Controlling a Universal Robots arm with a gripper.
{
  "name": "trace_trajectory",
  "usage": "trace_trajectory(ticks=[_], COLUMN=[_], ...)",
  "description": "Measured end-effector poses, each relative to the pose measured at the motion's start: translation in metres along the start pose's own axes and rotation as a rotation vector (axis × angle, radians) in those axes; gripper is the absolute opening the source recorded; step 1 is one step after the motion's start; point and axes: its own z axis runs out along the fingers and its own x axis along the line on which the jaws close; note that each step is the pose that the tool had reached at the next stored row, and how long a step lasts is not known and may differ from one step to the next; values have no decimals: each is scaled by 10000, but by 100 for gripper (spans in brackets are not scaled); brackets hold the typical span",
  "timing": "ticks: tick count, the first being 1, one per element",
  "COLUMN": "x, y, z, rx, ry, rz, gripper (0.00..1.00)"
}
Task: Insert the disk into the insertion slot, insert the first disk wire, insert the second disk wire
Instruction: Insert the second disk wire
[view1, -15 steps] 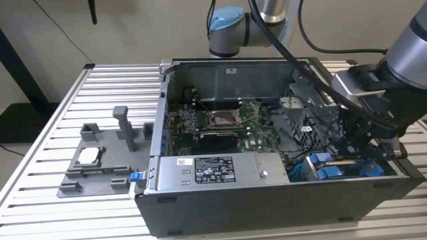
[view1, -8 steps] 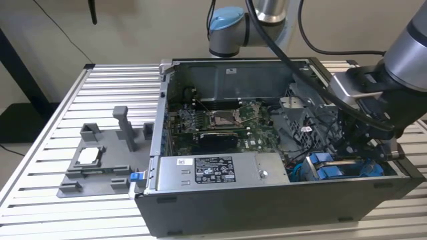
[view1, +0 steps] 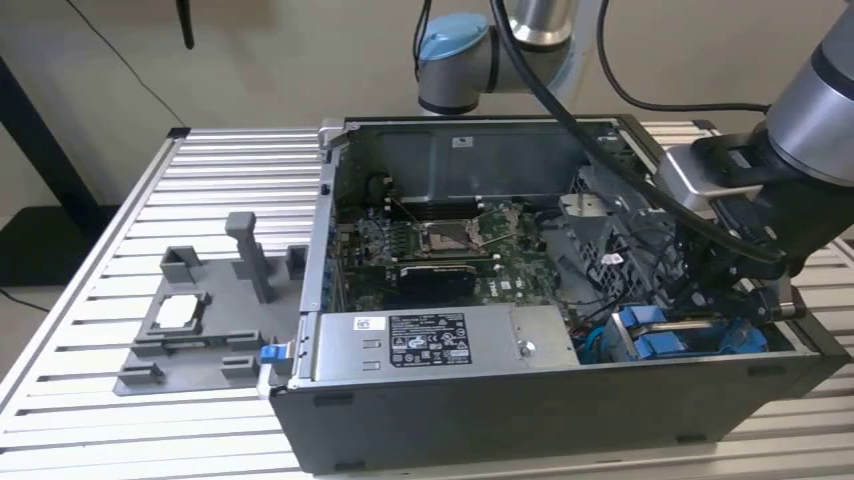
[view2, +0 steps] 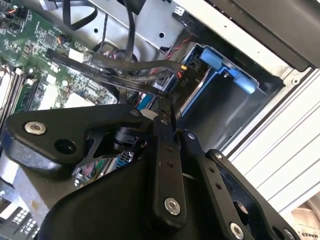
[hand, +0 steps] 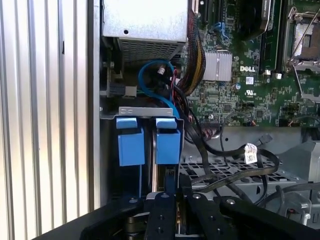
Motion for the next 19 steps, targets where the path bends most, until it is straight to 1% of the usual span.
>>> trace_trajectory(ticks=[9, 14, 19], x=[1, 2, 3], y=[-11, -12, -11], z=[3, 0, 0], rx=[0, 8, 29], ry=[2, 20, 62], rz=[61, 118, 249], gripper=[16, 16, 16])
